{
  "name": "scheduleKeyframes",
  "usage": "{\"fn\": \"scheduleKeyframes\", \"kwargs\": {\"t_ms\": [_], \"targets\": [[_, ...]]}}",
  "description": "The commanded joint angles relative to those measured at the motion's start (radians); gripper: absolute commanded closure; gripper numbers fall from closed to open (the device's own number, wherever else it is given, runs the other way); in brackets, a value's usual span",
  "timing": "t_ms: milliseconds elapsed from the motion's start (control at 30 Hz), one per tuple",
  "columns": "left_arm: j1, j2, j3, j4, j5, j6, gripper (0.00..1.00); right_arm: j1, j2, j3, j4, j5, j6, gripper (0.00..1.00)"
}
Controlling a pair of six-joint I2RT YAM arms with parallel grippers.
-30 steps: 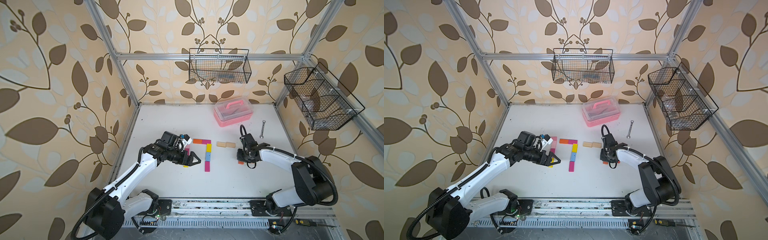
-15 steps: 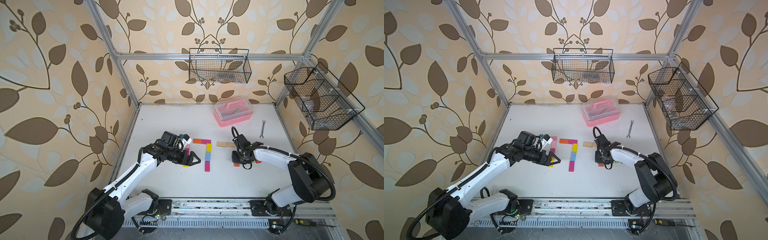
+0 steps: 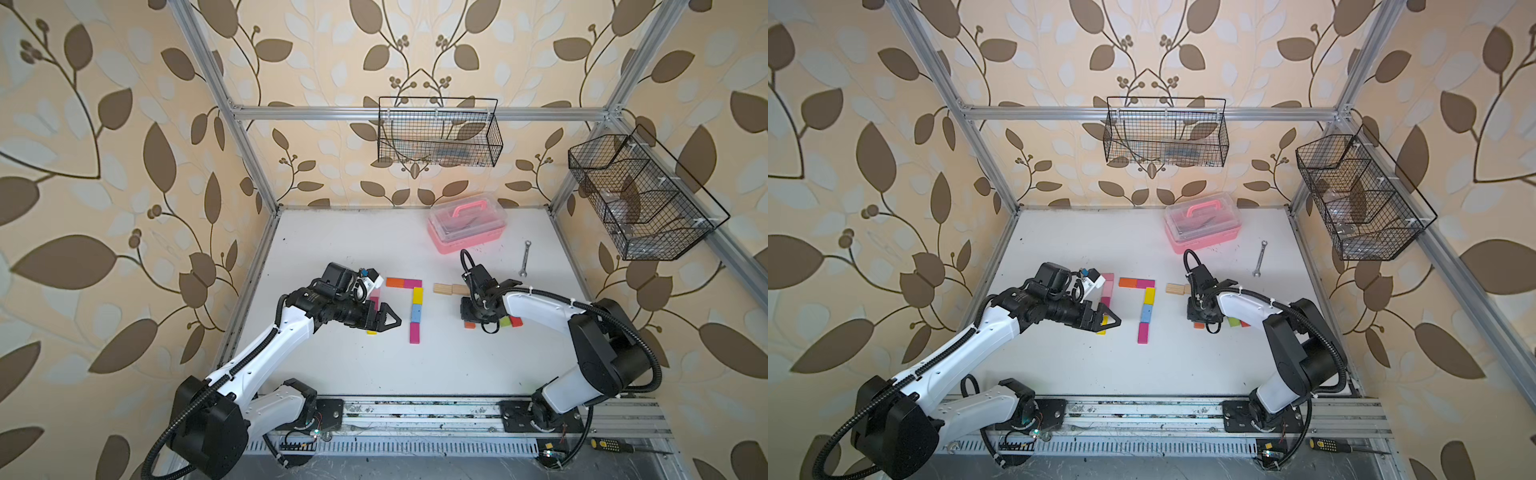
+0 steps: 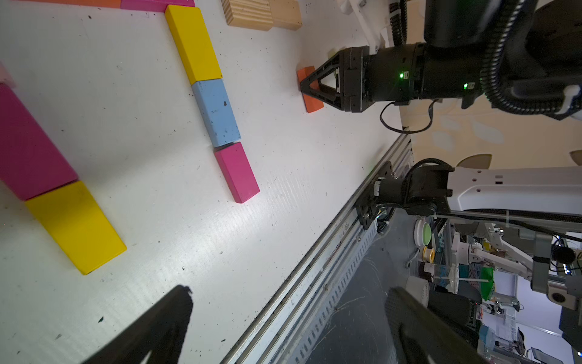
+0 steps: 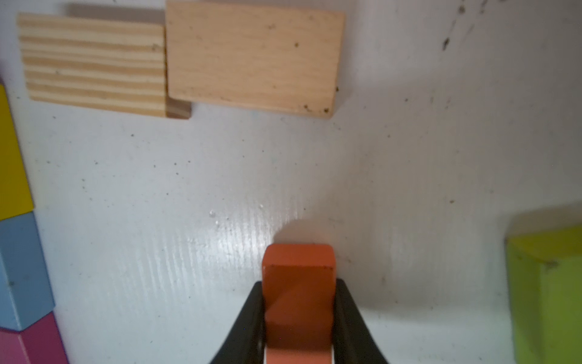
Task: Assemble the number 7 with building blocks
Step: Assemble the building block at the center of the board.
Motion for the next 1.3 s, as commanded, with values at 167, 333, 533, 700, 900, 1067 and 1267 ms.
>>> {"fn": "scheduleKeyframes", "kwargs": {"t_ms": [167,333,533,700,900,1067,1267], "targets": [[-0.012,-0.019,0.011,-0.008,0.011,0.03,0.01,-0.02,0.083,0.059,-0.026,0.029,-0.002,0.84],[-0.011,-0.016,0.012,-0.009,0.013,0.03,0.01,-0.017,0.107,0.074,-0.02,0.028,0.0,0.84],[-0.012,-0.016,0.012,-0.009,0.014,0.032,0.01,-0.025,0.127,0.09,-0.016,0.029,-0.001,0.84],[-0.012,-0.016,0.012,-0.01,0.015,0.032,0.01,-0.025,0.145,0.102,-0.013,0.024,-0.002,0.84],[-0.012,-0.015,0.012,-0.01,0.018,0.032,0.01,-0.027,0.154,0.102,-0.008,0.027,0.0,0.83],[-0.011,-0.016,0.013,-0.008,0.021,0.033,0.01,-0.032,0.153,0.095,-0.009,0.034,0.007,0.7],[-0.012,-0.019,0.012,-0.009,0.023,0.033,0.01,-0.034,0.142,0.087,-0.005,0.022,0.019,0.47]]}}
